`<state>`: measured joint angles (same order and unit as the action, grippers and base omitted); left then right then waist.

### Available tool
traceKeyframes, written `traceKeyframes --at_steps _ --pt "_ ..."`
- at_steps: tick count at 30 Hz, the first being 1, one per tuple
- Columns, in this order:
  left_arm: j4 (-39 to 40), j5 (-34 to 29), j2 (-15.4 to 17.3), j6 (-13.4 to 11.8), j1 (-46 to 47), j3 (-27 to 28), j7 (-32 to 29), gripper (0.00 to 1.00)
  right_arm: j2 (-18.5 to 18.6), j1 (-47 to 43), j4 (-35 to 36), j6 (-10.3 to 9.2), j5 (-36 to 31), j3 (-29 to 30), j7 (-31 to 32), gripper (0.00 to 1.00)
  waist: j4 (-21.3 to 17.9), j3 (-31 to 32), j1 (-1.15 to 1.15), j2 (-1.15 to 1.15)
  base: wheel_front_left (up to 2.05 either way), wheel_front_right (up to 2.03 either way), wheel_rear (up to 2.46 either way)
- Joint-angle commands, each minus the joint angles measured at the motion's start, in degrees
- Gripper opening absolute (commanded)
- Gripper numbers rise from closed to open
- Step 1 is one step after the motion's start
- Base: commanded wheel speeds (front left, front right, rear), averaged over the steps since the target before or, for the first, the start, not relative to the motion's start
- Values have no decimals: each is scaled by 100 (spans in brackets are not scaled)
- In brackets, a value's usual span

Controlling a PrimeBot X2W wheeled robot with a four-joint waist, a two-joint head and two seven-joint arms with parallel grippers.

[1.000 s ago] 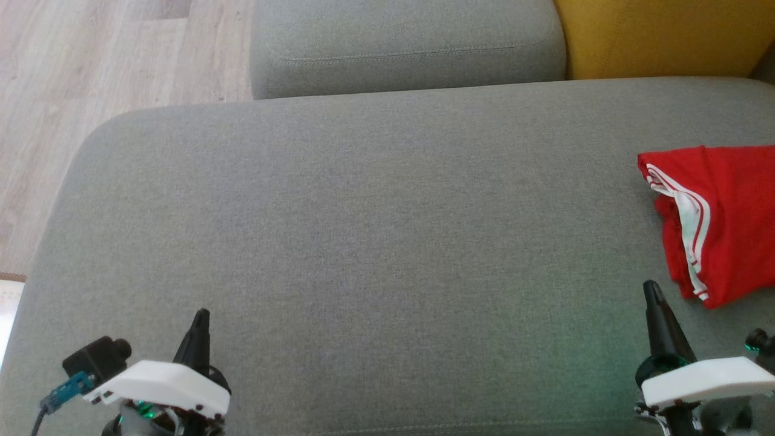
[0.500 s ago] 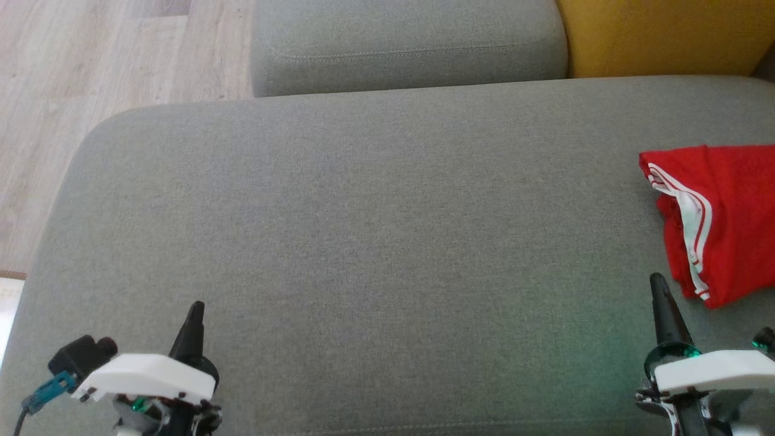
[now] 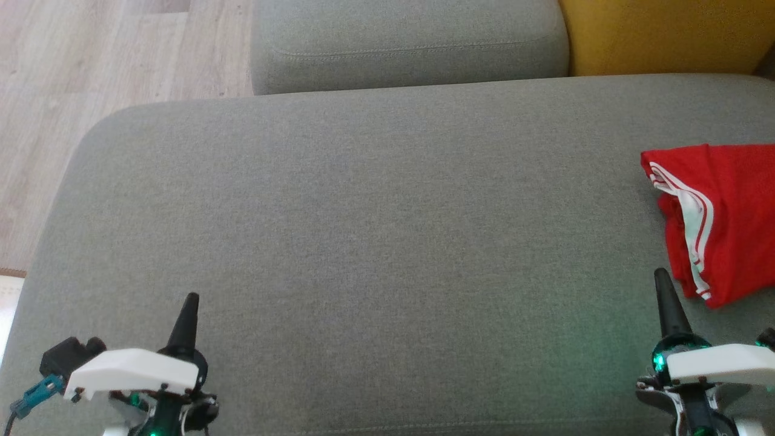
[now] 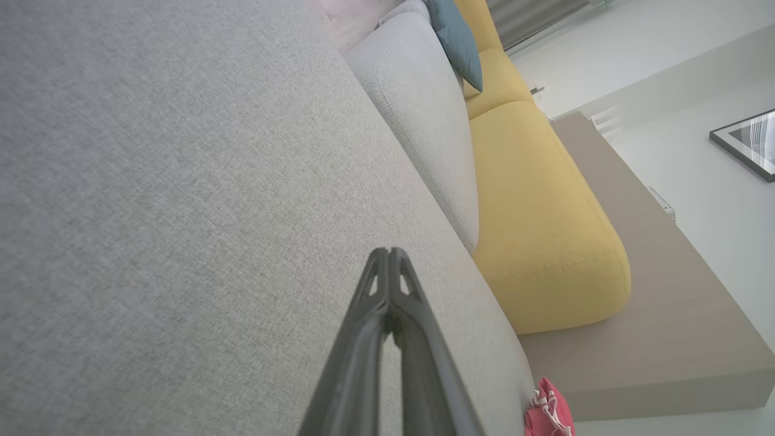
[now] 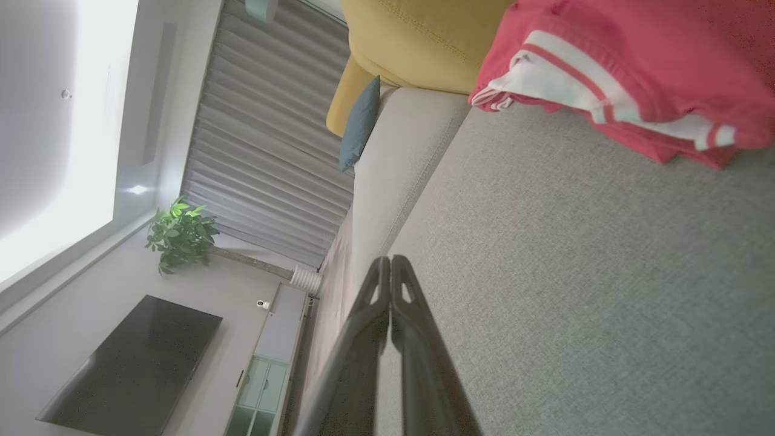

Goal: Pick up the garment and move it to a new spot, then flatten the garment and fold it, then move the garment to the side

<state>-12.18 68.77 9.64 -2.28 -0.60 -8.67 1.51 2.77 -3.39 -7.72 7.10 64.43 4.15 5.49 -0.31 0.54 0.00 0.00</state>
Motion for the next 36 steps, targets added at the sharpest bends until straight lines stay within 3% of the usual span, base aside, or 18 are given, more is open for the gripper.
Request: traceKeyframes --at_steps 1,36 --pt "143 157 14 93 365 247 -47 0 125 320 128 26 209 -52 -62 0 1 -3 0 0 0 0 0" --pt "-132 2093 -488 839 620 1210 -593 0 122 847 -505 37 2482 63 -29 0 27 -61 0 0 0 0 0"
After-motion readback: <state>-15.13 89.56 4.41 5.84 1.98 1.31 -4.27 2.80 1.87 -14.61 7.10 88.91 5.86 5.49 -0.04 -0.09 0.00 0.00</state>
